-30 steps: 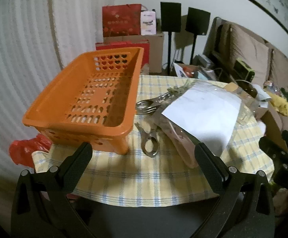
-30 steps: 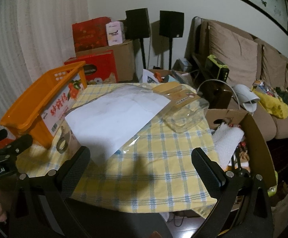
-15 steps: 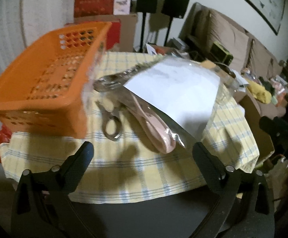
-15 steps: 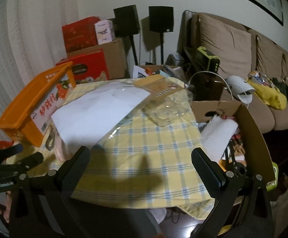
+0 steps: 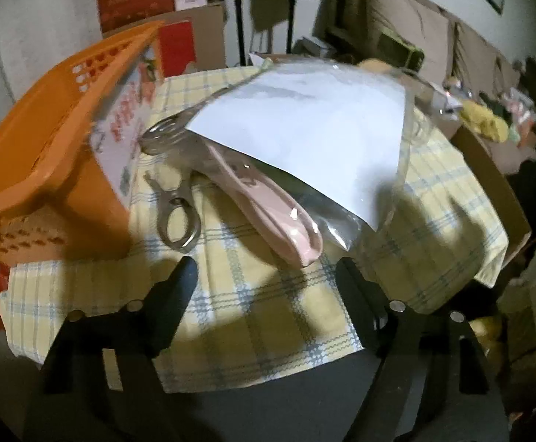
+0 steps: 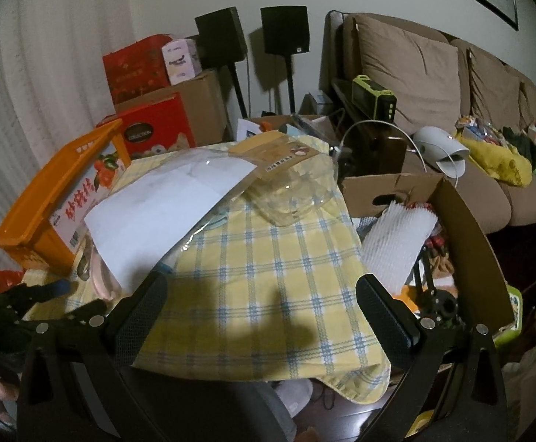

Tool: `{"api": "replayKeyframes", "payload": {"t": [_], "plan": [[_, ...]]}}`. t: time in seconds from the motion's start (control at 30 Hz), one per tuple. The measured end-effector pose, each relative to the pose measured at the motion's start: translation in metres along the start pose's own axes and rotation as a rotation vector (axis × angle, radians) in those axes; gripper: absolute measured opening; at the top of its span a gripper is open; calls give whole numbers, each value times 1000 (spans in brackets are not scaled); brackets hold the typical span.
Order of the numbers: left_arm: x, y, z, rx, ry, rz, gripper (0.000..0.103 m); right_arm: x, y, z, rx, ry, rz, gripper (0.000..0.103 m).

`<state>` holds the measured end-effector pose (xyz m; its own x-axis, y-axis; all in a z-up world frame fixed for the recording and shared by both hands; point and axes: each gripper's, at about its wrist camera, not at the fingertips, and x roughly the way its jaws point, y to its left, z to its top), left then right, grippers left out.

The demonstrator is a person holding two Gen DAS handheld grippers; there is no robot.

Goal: Organize objects
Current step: 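Reach the left gripper to the pink clothespin beside the plastic bag and grasp it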

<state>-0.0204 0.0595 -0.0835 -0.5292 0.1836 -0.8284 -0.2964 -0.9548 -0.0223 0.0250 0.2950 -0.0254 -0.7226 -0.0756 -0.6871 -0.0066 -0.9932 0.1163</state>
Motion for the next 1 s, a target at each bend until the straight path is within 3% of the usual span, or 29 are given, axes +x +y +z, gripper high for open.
{"api": "replayKeyframes", "payload": {"t": [0.1,0.4,0.67,0.87,1.0], "plan": [[9,-8,1,40,11,30,64,-1,0,0,-8,-1,9,103],[21,-8,13,11,2,19,61,1,-2,-2,-2,4,21,102],[20,3,21,-61,7,-76,18,6,8,-4,-20,18,68,102],[-12,10,32,-68,-59,-142,16,12,10,-5,-3,48,144,99],[-37,18,38,-88,-108,-184,16,16,11,-5,18,74,205,91]]}}
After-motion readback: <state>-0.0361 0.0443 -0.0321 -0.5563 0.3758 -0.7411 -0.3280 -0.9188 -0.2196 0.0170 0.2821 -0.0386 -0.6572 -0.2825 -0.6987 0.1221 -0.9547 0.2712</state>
